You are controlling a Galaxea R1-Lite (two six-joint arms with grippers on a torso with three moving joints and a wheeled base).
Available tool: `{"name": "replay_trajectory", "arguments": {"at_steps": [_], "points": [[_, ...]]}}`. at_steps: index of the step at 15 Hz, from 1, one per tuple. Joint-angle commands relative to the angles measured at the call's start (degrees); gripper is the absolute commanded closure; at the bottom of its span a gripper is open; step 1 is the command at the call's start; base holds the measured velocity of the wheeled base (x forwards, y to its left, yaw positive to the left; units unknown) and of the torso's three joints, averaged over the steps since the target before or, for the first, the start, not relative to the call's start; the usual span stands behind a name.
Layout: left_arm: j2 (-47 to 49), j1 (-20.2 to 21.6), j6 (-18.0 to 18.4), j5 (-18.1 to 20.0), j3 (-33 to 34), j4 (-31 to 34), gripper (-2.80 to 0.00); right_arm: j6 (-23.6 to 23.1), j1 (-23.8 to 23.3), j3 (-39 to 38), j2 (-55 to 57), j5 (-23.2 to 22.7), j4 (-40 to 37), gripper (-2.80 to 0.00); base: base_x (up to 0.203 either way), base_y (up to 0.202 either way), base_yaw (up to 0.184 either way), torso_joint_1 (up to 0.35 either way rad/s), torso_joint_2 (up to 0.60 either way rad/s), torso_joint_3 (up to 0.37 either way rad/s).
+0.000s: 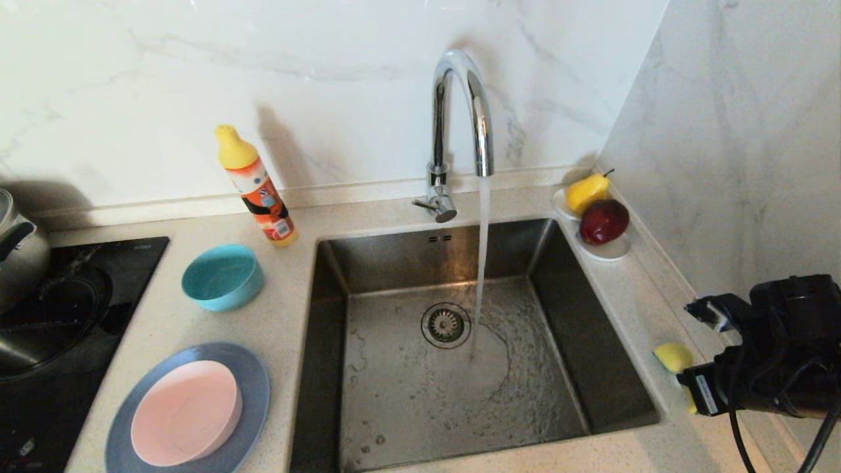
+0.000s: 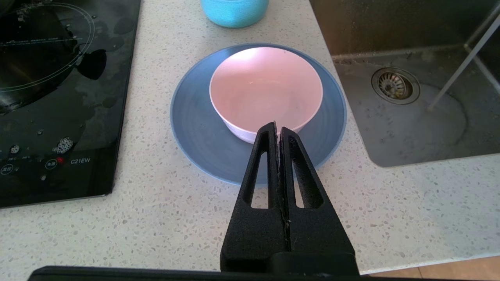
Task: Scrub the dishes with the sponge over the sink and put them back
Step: Pick up a bowl and the sponge
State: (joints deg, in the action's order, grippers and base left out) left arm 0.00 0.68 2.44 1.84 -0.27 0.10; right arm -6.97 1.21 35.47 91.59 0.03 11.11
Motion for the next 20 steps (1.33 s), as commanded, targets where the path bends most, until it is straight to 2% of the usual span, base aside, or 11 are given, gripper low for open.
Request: {"name": "replay_trajectory", "arguments": {"at_steps": [1,14,15,20], "points": [[0.1,0.0,0.0,0.0,0.0,0.0,0.00,0.0,0.1,-0.5,-1.6,-0.1,0.0,0.00,0.000,0.000,0.000,0.000,0.00,0.000],[0.1,0.0,0.0,0.0,0.0,0.0,0.00,0.2,0.8,-0.9,1.7,0.1,0.9,0.00,0.000,0.000,0.000,0.000,0.00,0.000],[0.1,0.0,0.0,0.0,0.0,0.0,0.00,0.2,0.8,-0.9,1.8,0.2,0.9,-2.80,0.000,0.000,0.000,0.000,0.00,0.000],[0.1,0.0,0.0,0.0,0.0,0.0,0.00,0.6,0.7,-0.8,1.9,0.3,0.9,-2.80,0.000,0.000,0.000,0.000,0.00,0.000]]}}
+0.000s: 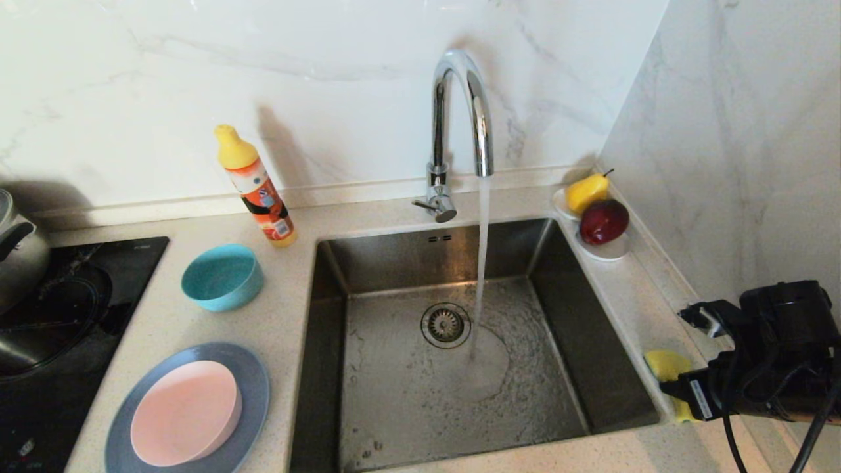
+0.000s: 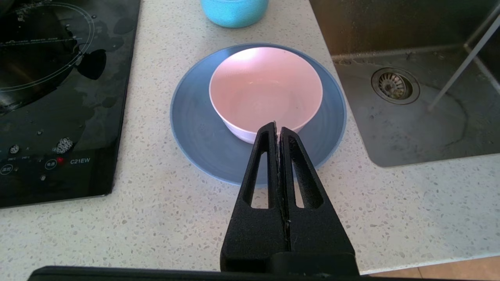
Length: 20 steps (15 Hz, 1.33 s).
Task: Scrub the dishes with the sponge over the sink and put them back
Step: Pick up a bowl and the sponge
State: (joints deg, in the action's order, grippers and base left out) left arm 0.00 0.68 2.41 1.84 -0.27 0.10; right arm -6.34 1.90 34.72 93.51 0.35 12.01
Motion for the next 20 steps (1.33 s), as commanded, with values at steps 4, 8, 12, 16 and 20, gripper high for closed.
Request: {"name": "replay_trajectory", "arguments": {"at_steps": [4,8,12,16,20], "points": [[0.1,0.0,0.0,0.0,0.0,0.0,0.00,-0.1,0.0,0.0,-1.3,0.1,-0.1,-2.80,0.000,0.000,0.000,0.000,0.00,0.000],[0.1,0.0,0.0,0.0,0.0,0.0,0.00,0.0,0.0,-1.0,-2.3,0.2,-0.4,-2.80,0.000,0.000,0.000,0.000,0.00,0.000],[0.1,0.0,0.0,0.0,0.0,0.0,0.00,0.0,0.0,-2.3,-2.9,0.2,-0.6,-2.80,0.000,0.000,0.000,0.000,0.00,0.000],[0.1,0.0,0.0,0.0,0.0,0.0,0.00,-0.1,0.0,-3.1,-4.1,0.2,-0.8,-2.80,0.000,0.000,0.000,0.000,0.00,0.000],[0.1,0.0,0.0,0.0,0.0,0.0,0.00,-0.1,0.0,-3.5,-4.5,0.2,-1.7,-2.80,0.000,0.000,0.000,0.000,0.00,0.000]]}}
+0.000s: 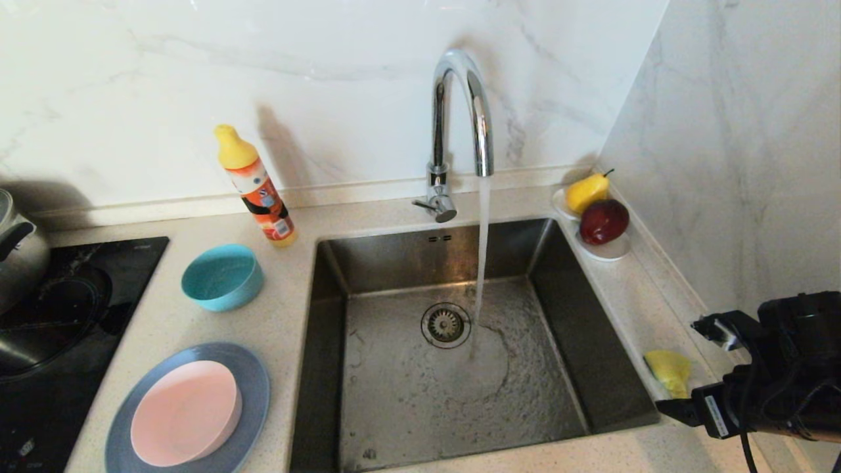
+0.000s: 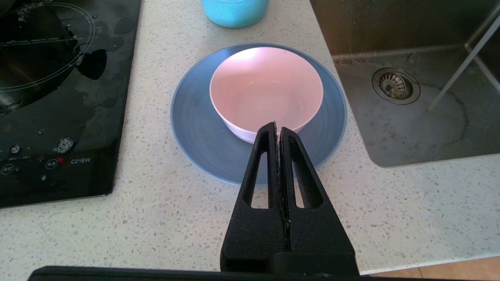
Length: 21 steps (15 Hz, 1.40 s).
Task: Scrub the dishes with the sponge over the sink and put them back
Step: Pick up a bowl and the sponge
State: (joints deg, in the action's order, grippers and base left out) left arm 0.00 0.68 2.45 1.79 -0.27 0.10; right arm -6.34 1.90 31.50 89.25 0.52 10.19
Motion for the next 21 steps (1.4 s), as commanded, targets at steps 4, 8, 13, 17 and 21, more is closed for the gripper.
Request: {"name": "replay_trajectory", "arguments": {"at_steps": [4,8,13,17,21], "points": [[0.1,0.0,0.0,0.1,0.0,0.0,0.00,-0.1,0.0,-1.1,0.5,-0.1,0.4,-2.80,0.000,0.000,0.000,0.000,0.00,0.000],[0.1,0.0,0.0,-0.1,0.0,0.0,0.00,-0.1,0.0,-1.0,0.4,0.0,0.4,-2.80,0.000,0.000,0.000,0.000,0.00,0.000],[0.1,0.0,0.0,0.1,0.0,0.0,0.00,-0.1,0.0,-1.1,0.6,0.0,0.2,0.00,0.000,0.000,0.000,0.000,0.00,0.000],[0.1,0.0,0.0,0.0,0.0,0.0,0.00,-0.1,0.0,-1.1,1.2,-0.1,0.4,0.00,0.000,0.000,0.000,0.000,0.00,0.000],[0.1,0.0,0.0,0.1,0.0,0.0,0.00,0.0,-0.1,-0.8,1.4,-0.2,0.2,0.00,0.000,0.000,0.000,0.000,0.00,0.000]]}}
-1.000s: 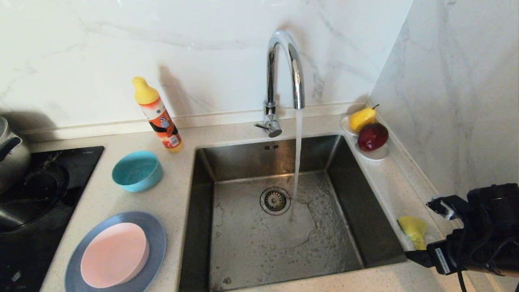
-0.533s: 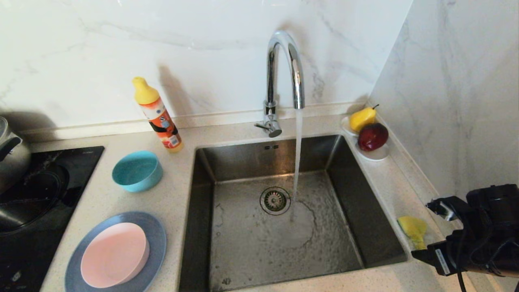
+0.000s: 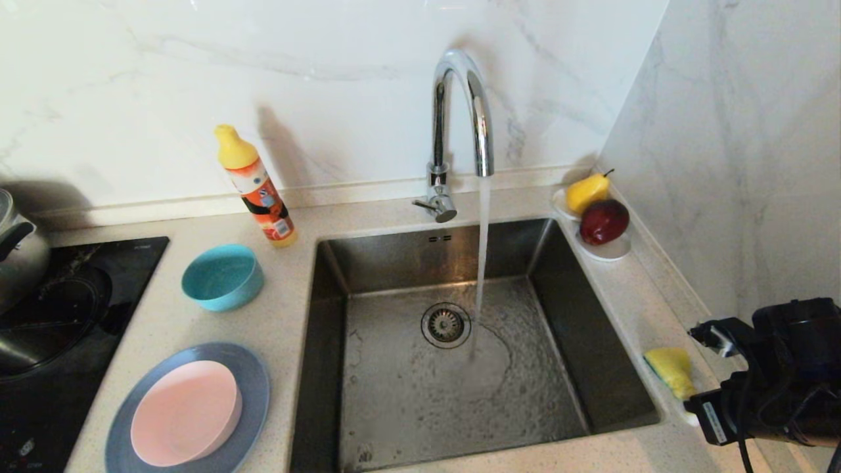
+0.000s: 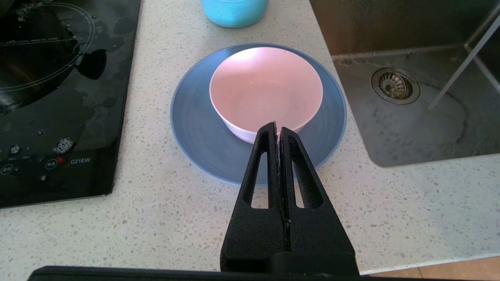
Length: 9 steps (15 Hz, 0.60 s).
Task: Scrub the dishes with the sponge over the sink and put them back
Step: Pick up a bowl and the sponge
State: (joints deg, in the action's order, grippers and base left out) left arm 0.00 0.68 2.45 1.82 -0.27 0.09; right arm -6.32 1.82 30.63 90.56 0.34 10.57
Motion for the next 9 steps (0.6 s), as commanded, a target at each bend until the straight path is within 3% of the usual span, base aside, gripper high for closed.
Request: {"name": "replay_trajectory", "arguments": {"at_steps": [1,9], "points": [[0.1,0.0,-0.1,0.0,0.0,0.0,0.00,0.0,0.0,0.2,-0.5,0.0,-0.2,0.00,0.000,0.000,0.000,0.000,0.00,0.000],[0.1,0.0,0.0,0.0,0.0,0.0,0.00,-0.3,1.1,0.8,-7.1,0.1,-2.2,0.00,0.000,0.000,0.000,0.000,0.00,0.000]]}}
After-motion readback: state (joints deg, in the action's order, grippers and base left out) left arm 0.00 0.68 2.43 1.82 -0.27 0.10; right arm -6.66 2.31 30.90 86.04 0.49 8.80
